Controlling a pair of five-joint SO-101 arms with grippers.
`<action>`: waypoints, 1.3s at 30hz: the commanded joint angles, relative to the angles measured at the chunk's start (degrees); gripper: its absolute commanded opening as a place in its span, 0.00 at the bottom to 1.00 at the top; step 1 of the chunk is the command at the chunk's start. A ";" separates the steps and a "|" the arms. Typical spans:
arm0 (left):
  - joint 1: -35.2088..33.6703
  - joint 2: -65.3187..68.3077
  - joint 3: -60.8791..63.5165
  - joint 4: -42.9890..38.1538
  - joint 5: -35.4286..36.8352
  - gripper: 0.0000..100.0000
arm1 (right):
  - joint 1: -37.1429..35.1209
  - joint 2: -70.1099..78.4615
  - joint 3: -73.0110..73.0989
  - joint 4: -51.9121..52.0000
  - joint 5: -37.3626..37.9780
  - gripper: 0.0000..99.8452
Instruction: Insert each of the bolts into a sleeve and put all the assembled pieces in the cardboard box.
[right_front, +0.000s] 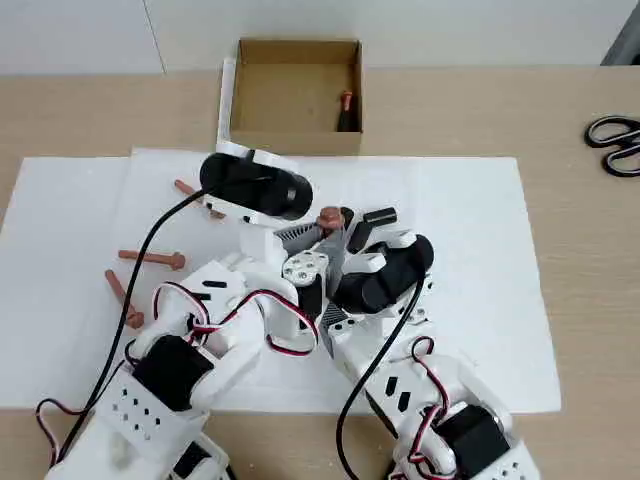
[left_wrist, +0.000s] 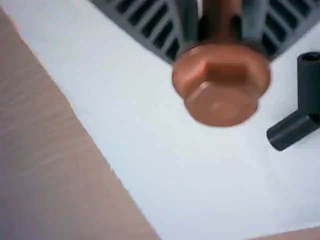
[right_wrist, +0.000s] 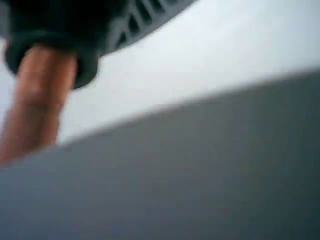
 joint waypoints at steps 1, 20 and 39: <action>0.09 0.09 -2.51 2.81 -0.09 0.01 | -0.13 -0.40 -0.44 -1.45 -0.35 0.00; 4.13 0.09 -3.12 7.91 -5.71 0.04 | -0.13 -0.40 -0.44 -1.45 -0.35 0.00; -17.85 0.09 -30.55 33.32 -28.13 0.27 | 2.86 -0.22 -0.70 -1.45 -0.18 0.00</action>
